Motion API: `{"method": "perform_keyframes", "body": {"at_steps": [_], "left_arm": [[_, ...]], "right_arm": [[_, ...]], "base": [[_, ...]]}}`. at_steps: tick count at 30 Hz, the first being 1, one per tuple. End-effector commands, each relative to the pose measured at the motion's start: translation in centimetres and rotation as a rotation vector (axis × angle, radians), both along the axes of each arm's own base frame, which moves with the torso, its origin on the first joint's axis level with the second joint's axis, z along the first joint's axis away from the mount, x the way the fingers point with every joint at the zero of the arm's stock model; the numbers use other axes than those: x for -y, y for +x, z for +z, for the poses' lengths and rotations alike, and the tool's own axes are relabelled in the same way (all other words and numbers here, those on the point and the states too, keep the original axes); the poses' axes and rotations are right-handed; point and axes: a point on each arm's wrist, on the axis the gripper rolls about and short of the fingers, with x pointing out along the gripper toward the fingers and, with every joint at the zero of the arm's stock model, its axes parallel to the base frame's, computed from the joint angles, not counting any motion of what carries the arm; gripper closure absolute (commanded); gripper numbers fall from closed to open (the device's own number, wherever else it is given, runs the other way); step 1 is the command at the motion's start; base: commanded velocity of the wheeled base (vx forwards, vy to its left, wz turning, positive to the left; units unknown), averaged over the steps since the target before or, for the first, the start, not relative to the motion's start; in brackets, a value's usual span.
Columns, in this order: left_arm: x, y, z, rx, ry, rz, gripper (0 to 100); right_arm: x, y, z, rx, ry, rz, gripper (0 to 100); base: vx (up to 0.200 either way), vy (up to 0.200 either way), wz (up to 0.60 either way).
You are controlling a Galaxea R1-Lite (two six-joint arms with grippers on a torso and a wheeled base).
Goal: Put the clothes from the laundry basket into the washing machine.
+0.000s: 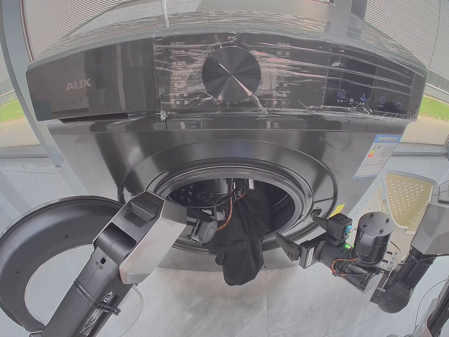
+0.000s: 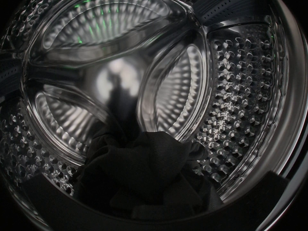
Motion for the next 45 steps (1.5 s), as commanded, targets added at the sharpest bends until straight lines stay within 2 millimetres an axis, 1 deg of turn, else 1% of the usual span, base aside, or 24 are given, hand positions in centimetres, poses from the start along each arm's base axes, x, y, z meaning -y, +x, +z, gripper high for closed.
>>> {"method": "perform_keyframes", "body": {"at_steps": [1,2,3,8,9,10,13,15,16,19,20,21,25,28,33,34,36,38,39,42,45], "left_arm": [[-0.5,0.7,-1.5,-0.01,0.008,0.019,100],[-0.8,0.9,-1.5,-0.009,0.007,0.025,100],[-0.8,0.9,-1.3,-0.004,0.004,0.025,0],[-1.0,0.9,-0.5,0.008,-0.004,0.028,0],[-1.1,0.7,0.8,0.017,-0.008,0.028,0],[-1.3,0.5,1.2,0.01,0.001,0.027,0],[-1.7,-0.6,2.0,-0.036,0.05,0.009,0],[-2.2,-2.0,2.3,-0.112,0.103,-0.022,0],[-2.3,-2.3,2.2,-0.136,0.119,-0.036,0],[-3.3,-4.5,1.8,-0.247,0.207,-0.096,0],[-3.4,-4.7,1.8,-0.254,0.214,-0.099,0],[-3.8,-5.6,1.2,-0.297,0.255,-0.122,0],[-4.4,-6.9,-0.5,-0.357,0.322,-0.159,0],[-4.7,-7.4,-1.3,-0.382,0.342,-0.178,0],[-4.5,-8.0,-2.4,-0.404,0.362,-0.2,0],[-4.3,-8.1,-3.4,-0.42,0.372,-0.203,0],[-4.2,-7.8,-4.3,-0.419,0.37,-0.202,0],[-4.0,-7.6,-4.4,-0.403,0.361,-0.2,0],[-3.9,-7.4,-4.4,-0.395,0.36,-0.197,100],[-3.9,-7.2,-4.8,-0.398,0.36,-0.192,100],[-3.9,-6.9,-4.6,-0.387,0.35,-0.186,100]], "right_arm": [[-0.1,0.0,-0.1,-0.001,0.0,0.001,0],[-0.1,0.0,-0.1,-0.001,0.0,0.001,0],[0.0,0.0,-0.1,-0.003,-0.001,0.001,0],[-0.1,0.0,-0.1,-0.002,0.0,0.003,0],[-0.1,0.0,-0.1,-0.002,0.0,0.003,0],[-0.1,0.0,-0.1,-0.002,0.0,0.003,0],[-0.1,0.0,0.0,0.0,0.001,0.003,0],[-0.1,0.0,0.0,0.002,0.003,0.003,0],[-0.1,0.0,0.0,0.002,0.003,0.003,0],[-0.1,0.0,0.0,0.002,0.003,0.004,0],[-0.1,0.0,0.0,0.002,0.003,0.004,0],[-0.1,0.0,0.0,0.002,0.003,0.004,0],[-0.1,0.0,0.0,0.0,0.003,0.006,0],[-0.1,0.0,0.0,0.002,0.004,0.006,0],[-0.1,0.0,-0.1,-0.001,0.002,0.007,0],[-0.1,0.0,-0.1,-0.002,0.001,0.007,0],[-0.1,0.0,-0.1,-0.002,0.001,0.007,0],[-0.2,0.0,-0.1,-0.001,0.002,0.01,0],[-0.2,-0.1,-0.1,-0.001,0.002,0.012,0],[-0.2,-0.1,-0.1,-0.001,0.002,0.012,0],[-0.3,-0.1,0.0,0.0,0.003,0.015,0]], "base": [[0.0,0.0,0.0],[0.0,0.0,0.0],[0.0,0.0,0.0],[0.0,0.0,0.0],[0.0,0.0,0.0],[0.0,0.0,0.0],[0.0,0.0,0.0],[0.0,0.0,0.0],[0.0,0.0,0.0],[0.0,0.0,0.0],[0.0,0.0,0.0],[0.0,0.0,0.0],[0.0,0.0,0.0],[0.0,0.0,0.0],[0.0,0.0,0.0],[0.0,0.0,0.0],[0.0,0.0,0.0],[0.0,0.0,0.0],[0.0,0.0,0.0],[0.0,0.0,0.0],[0.0,0.0,0.0]]}}
